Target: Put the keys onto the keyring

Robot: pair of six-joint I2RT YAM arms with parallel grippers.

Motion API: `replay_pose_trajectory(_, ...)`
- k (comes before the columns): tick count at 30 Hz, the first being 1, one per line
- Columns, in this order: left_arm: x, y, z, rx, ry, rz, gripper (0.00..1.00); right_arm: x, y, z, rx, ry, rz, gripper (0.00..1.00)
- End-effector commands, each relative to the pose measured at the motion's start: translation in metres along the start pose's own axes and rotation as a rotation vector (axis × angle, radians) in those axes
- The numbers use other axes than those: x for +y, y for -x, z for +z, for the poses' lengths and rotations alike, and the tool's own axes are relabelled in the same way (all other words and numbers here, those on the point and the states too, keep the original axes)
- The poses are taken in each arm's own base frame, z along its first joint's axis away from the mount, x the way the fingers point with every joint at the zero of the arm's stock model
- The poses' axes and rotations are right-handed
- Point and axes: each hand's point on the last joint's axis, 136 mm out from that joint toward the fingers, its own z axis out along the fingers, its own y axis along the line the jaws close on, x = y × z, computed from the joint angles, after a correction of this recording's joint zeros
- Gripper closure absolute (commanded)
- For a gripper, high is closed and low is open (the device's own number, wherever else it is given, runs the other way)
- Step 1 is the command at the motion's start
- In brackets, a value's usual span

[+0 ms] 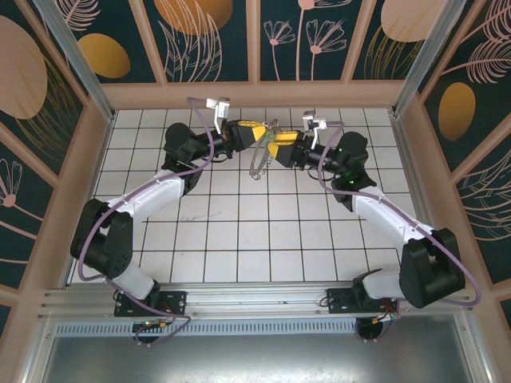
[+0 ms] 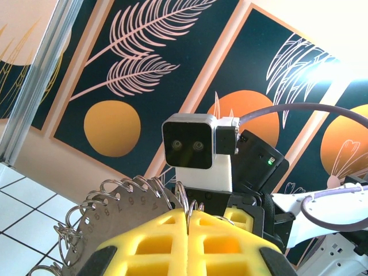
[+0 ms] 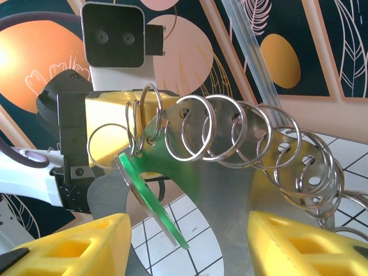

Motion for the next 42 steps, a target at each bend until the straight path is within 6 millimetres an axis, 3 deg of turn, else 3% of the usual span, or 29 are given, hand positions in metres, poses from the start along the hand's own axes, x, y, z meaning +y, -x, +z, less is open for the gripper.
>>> replay_pose_trajectory(1, -0.014, 0.011, 0.001, -0.042, -0.030, 0.044, 1.00, 0.010, 0.021, 0.004, -0.048, 0.037, -0.063, 0.49)
replay_pose_trajectory(9, -0.010, 0.012, 0.001, -0.059, -0.014, 0.033, 1.00, 0.024, 0.010, 0.005, -0.002, 0.105, -0.066, 1.00)
replay_pose_trajectory(20, -0.008, 0.023, 0.001, -0.102, 0.019, 0.025, 1.00, 0.023, -0.012, -0.003, 0.019, 0.083, -0.042, 1.00)
replay_pose_trajectory(23, -0.009, 0.024, 0.001, -0.101, 0.018, 0.023, 1.00, 0.019, -0.009, -0.009, -0.004, 0.045, -0.046, 0.60)
replay_pose_trajectory(25, -0.008, 0.023, 0.001, -0.099, 0.019, 0.018, 1.00, 0.019, -0.004, -0.012, -0.018, 0.035, -0.056, 0.51)
replay_pose_trajectory(32, -0.008, 0.022, 0.002, -0.094, 0.011, 0.005, 1.00, 0.017, 0.017, -0.008, -0.045, 0.028, -0.084, 0.47)
replay_pose_trajectory(42, -0.011, 0.023, 0.002, -0.093, -0.001, -0.002, 1.00, 0.006, 0.030, 0.010, -0.048, 0.059, -0.070, 0.44)
